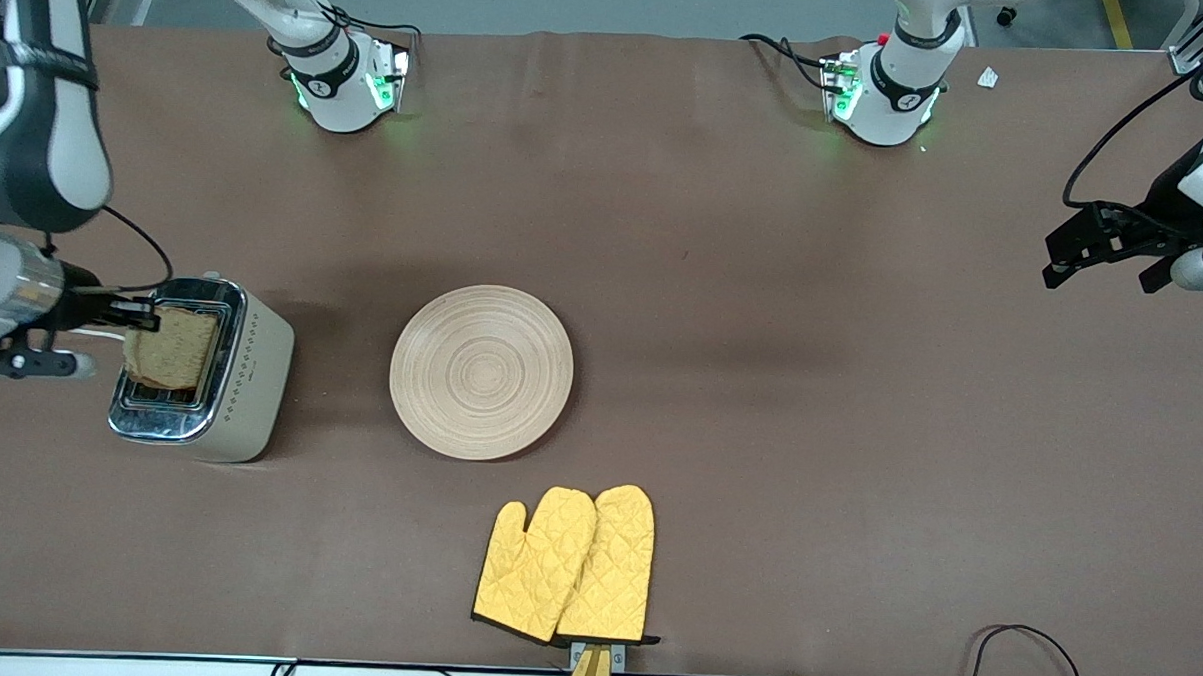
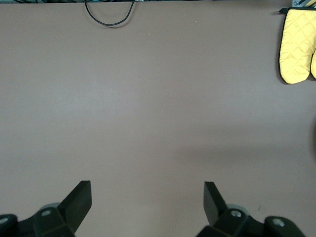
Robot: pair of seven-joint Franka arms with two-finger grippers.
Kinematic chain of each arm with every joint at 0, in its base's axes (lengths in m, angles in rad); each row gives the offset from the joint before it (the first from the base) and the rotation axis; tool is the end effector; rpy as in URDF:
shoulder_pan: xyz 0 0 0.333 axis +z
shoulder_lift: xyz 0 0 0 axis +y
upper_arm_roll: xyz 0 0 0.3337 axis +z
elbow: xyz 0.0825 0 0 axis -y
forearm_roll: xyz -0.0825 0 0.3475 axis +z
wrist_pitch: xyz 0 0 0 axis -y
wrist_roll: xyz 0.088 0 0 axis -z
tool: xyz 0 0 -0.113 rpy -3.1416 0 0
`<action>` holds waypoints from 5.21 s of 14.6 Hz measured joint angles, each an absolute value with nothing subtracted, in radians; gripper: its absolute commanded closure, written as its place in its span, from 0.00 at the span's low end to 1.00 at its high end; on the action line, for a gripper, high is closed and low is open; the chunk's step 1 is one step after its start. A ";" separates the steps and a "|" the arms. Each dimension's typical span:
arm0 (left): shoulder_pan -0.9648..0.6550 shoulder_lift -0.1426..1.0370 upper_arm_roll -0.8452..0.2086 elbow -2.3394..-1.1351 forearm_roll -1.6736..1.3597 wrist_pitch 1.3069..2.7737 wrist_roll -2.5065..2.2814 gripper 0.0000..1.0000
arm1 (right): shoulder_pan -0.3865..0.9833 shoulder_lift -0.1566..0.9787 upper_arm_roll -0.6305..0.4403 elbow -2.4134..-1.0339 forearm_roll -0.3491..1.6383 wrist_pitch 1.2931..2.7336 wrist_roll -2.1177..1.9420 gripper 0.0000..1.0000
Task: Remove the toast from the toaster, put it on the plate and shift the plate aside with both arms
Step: 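Lift the bread slice out of the toaster with the right gripper, then lower the bread onto the wooden plate and open the right gripper, then retract the right gripper while the left gripper reaches the plate rim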
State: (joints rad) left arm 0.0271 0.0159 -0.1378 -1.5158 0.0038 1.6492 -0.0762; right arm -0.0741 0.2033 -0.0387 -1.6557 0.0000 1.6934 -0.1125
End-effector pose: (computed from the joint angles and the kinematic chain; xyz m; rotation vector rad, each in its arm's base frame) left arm 0.5293 -0.0577 0.6595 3.1264 -0.0538 0.1836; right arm 0.5695 -0.0628 0.4976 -3.1201 0.0002 0.2584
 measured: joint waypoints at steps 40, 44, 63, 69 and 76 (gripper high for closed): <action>0.027 0.016 -0.137 -1.516 0.004 1.648 -0.076 0.00 | 0.336 0.406 -0.052 -1.962 0.569 2.156 0.092 0.94; 0.027 0.016 -0.137 -1.516 0.004 1.648 -0.076 0.00 | 0.311 0.418 -0.055 -1.972 0.565 2.149 0.088 0.20; 0.022 0.171 -0.145 -1.536 -0.121 1.565 -0.036 0.00 | 0.189 0.094 -0.086 -1.803 0.060 1.808 0.069 0.00; -0.028 0.420 -0.153 -1.547 -0.433 1.722 -0.036 0.00 | 0.087 0.018 -0.087 -1.720 0.000 1.696 0.029 0.00; -0.291 0.670 -0.158 -1.541 -0.866 2.103 -0.030 0.00 | 0.021 -0.051 -0.075 -1.678 -0.002 1.582 -0.016 0.00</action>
